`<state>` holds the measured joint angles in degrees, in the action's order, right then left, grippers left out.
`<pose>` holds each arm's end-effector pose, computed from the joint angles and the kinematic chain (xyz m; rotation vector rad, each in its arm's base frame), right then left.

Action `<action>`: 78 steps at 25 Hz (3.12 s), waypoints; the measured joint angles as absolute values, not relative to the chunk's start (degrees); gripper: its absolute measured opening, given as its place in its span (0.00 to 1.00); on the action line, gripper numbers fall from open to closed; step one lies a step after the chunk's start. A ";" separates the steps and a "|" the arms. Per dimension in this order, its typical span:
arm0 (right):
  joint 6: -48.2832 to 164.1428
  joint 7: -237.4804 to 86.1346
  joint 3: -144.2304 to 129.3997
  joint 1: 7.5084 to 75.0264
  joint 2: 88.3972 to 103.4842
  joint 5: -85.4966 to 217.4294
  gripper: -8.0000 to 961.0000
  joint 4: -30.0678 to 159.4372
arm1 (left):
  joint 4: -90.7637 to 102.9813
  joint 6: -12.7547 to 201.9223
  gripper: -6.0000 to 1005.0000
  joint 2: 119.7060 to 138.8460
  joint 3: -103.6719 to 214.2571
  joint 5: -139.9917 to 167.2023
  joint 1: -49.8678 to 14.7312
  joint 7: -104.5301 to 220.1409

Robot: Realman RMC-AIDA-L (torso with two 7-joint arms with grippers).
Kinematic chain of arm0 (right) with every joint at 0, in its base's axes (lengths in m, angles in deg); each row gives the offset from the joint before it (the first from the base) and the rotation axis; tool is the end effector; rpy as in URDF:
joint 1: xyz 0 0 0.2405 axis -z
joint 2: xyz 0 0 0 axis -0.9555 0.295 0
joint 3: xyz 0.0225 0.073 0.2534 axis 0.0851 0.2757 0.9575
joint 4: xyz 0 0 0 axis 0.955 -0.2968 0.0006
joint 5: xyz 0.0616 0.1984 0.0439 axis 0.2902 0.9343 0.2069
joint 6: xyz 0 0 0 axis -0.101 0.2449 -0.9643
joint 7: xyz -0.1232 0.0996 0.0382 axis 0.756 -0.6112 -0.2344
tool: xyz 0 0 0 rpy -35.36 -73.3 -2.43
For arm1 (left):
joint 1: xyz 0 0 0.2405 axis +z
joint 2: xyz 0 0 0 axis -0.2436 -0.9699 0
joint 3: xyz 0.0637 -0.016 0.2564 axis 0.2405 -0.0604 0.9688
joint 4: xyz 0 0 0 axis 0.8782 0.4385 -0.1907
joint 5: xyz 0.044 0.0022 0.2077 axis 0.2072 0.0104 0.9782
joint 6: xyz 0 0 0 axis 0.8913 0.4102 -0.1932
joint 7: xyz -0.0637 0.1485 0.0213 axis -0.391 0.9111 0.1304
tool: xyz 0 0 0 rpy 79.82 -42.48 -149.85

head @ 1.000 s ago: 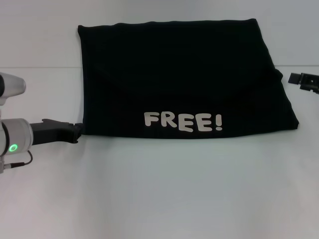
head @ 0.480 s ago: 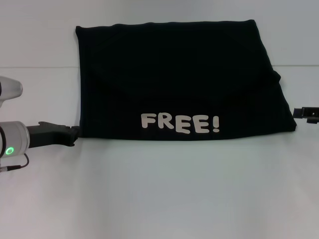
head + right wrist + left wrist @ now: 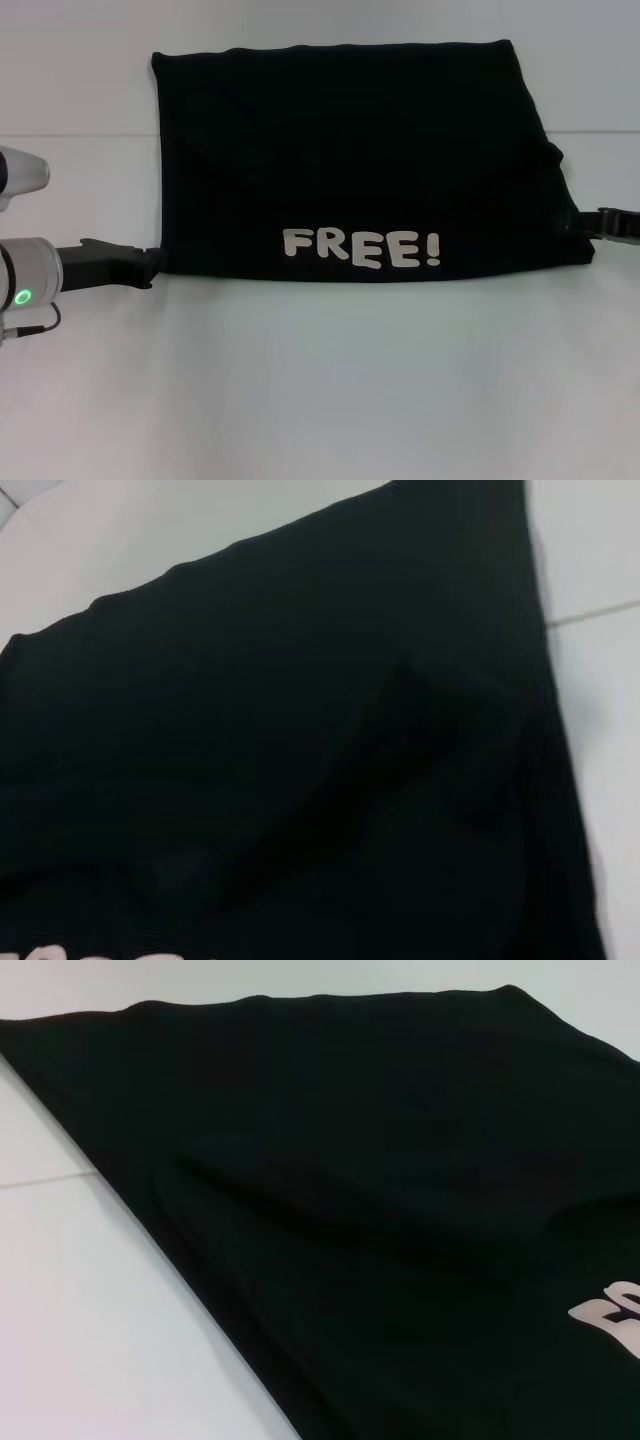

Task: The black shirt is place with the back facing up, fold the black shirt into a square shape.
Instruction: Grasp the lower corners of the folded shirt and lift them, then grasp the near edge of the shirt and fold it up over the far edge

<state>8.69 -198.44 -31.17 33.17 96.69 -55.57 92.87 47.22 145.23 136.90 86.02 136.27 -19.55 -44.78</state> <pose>0.3307 0.4300 0.0241 -1.9871 1.5007 0.3575 -0.3202 0.4012 -0.0147 -2.2470 -1.0490 -0.2116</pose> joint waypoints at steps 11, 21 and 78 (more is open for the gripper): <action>9.89 -198.40 -34.01 32.46 96.63 -55.58 0.54 91.00 | 47.22 144.65 0.02 136.88 86.09 136.26 -19.64 -44.88; 8.76 -197.53 -33.75 33.66 96.43 -55.49 0.15 91.31 | 47.06 144.55 0.02 136.88 86.07 136.26 -19.65 -44.97; -37.58 -171.83 -14.98 60.32 94.98 -55.52 0.04 101.50 | 54.57 201.29 0.04 135.96 67.03 147.19 -7.57 -44.36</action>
